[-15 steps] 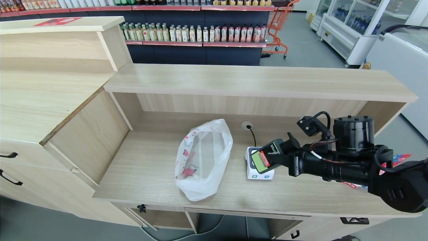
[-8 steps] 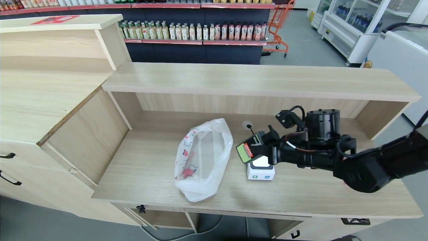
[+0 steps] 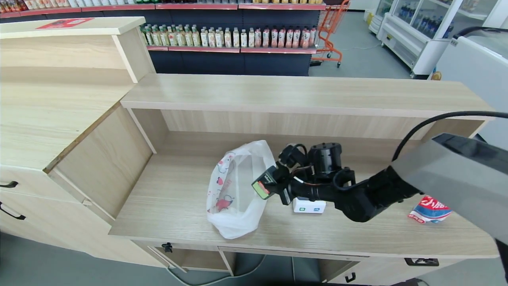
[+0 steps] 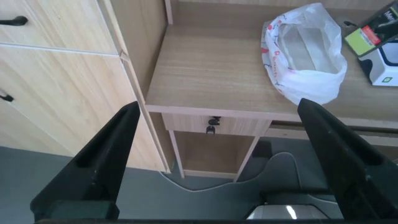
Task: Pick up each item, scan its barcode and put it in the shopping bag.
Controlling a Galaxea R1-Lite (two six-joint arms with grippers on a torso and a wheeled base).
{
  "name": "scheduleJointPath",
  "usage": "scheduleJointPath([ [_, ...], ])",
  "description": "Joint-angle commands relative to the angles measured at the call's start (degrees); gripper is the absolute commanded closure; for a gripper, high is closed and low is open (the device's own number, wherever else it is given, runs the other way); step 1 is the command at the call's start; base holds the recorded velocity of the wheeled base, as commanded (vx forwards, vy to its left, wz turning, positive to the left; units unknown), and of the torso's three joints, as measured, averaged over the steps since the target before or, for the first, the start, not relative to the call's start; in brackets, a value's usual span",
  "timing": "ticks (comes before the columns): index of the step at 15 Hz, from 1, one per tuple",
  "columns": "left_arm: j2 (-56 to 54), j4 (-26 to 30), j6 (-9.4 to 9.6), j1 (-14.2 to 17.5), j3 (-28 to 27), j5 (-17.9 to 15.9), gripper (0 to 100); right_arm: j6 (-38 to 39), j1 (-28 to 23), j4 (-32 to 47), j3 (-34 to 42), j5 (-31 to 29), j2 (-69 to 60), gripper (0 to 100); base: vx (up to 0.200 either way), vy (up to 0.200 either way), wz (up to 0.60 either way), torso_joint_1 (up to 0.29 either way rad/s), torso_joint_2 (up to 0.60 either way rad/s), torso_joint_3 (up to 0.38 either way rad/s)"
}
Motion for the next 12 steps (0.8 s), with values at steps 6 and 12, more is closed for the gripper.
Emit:
scheduleJointPath([
  [6, 0.07, -0.01, 0.04, 0.01, 0.0, 0.0, 0, -4.52, 5.98, 0.43, -16.4, -2.56, 13.45, 100, 0.0, 0.0, 0.0, 0.0, 0.0, 0.0],
  [12, 0.07, -0.01, -0.04, 0.01, 0.0, 0.0, 0, -11.72, 3.87, 2.63, -11.92, -4.93, 13.45, 0, 0.0, 0.0, 0.0, 0.0, 0.0, 0.0],
])
